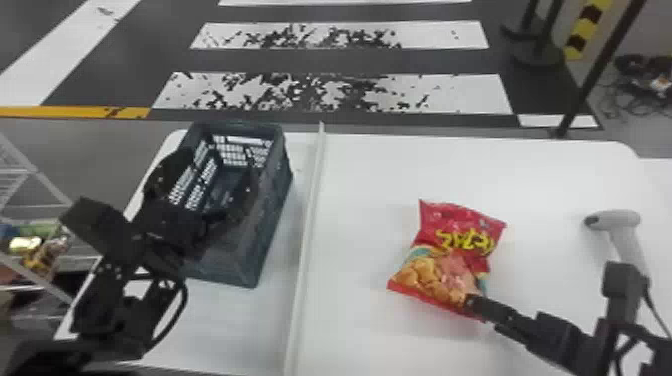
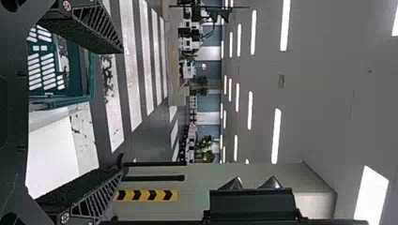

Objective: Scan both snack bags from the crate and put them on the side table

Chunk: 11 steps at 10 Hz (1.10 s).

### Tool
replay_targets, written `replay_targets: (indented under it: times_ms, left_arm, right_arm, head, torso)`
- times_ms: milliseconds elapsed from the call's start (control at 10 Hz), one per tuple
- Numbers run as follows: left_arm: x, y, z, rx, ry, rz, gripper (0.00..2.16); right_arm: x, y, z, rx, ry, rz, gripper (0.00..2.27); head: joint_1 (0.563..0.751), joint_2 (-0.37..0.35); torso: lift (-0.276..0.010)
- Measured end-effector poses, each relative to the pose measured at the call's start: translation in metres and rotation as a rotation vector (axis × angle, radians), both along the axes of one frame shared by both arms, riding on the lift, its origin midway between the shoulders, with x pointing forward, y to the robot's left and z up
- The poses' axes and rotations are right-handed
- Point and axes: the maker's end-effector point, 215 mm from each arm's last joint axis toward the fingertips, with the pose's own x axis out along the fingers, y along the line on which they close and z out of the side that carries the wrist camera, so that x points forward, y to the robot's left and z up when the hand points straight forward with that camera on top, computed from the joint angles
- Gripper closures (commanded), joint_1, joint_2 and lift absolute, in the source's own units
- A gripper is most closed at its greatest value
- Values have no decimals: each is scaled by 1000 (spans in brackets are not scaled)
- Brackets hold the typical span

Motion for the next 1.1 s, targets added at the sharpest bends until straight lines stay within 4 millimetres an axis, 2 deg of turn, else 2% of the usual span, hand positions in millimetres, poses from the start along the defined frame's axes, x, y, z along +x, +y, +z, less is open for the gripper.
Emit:
replay_targets:
  times_ms: [400,700,800,1000,1100]
  left_arm:
    - [-1,0,-5,0,9,0,90]
    - [0,1,-6,1,12,0,90]
    - [0,1,-7,2,13,0,90]
    - [0,2,-8,6,15,-2,90]
    - [0,2,-9,7,17,-2,90]
  right_arm:
    - [5,9,-5,25,26,18,53]
    - [9,23,-7,32,41,55,107]
    - [13,29,-6,36,39,65,373]
    - [23,30,-10,28,46,67,2219]
    - [27,27,-15,-7,53,67,2256]
  head:
    - [695,100]
    - [695,119]
    - [695,127]
    - [695,130]
    - [695,125]
  torso:
    - [-87]
    - [-87]
    - [-87]
    - [-87]
    - [-87]
